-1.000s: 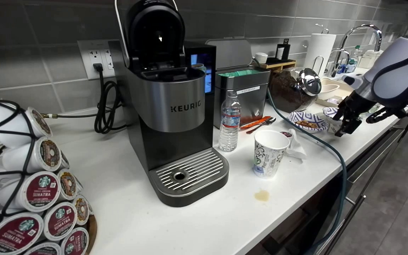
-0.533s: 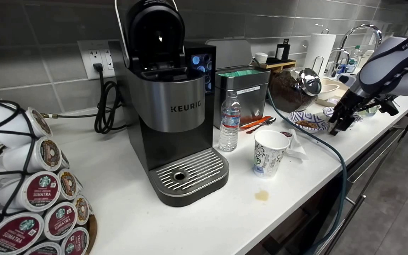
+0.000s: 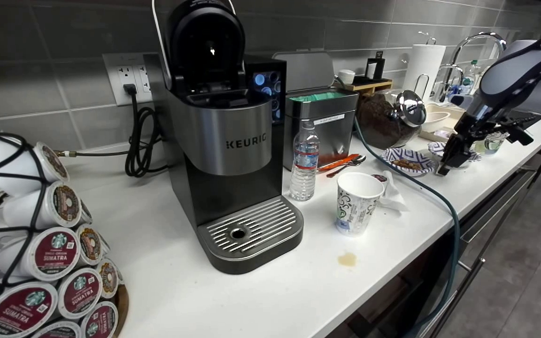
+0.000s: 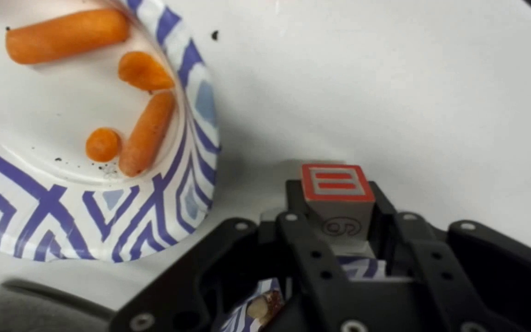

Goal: Place the block onto the plate

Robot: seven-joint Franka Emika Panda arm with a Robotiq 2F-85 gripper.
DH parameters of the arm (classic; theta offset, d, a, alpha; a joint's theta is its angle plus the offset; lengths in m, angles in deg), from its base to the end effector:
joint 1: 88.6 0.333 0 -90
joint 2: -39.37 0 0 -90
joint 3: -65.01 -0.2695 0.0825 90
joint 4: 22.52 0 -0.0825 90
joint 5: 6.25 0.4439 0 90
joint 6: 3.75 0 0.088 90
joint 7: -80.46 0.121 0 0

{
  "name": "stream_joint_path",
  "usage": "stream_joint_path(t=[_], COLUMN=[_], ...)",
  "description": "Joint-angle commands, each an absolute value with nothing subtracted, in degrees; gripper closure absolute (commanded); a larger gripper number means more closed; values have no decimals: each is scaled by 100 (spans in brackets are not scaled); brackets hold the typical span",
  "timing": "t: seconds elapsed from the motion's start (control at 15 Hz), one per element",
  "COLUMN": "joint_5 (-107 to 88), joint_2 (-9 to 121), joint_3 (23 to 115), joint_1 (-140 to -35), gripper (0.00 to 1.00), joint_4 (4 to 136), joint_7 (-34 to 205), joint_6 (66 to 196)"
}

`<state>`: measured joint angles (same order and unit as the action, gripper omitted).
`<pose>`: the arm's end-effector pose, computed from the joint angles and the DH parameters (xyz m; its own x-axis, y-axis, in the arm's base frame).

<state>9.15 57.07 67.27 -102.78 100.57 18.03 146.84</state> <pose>0.5854 -0.1784 0.1684 0.8128 0.5435 0.2096 0.5433 -0.8371 0.0636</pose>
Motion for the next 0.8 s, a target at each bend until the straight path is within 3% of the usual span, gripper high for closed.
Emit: stream_joint_path(t=[0.0, 0.33, 0.67, 0.73], joint_5=[646, 1382, 2240, 1943], joint_2=[4888, 3573, 3690, 3480], joint_3=[6766, 7099, 8070, 8019], joint_1=[-10409, -10571, -10518, -10386], gripper=[91, 91, 91, 66], joint_4=[10622, 11434, 10858, 11045], joint_7=[1669, 675, 962, 878], joint_6=[14471, 14851, 14850, 14757])
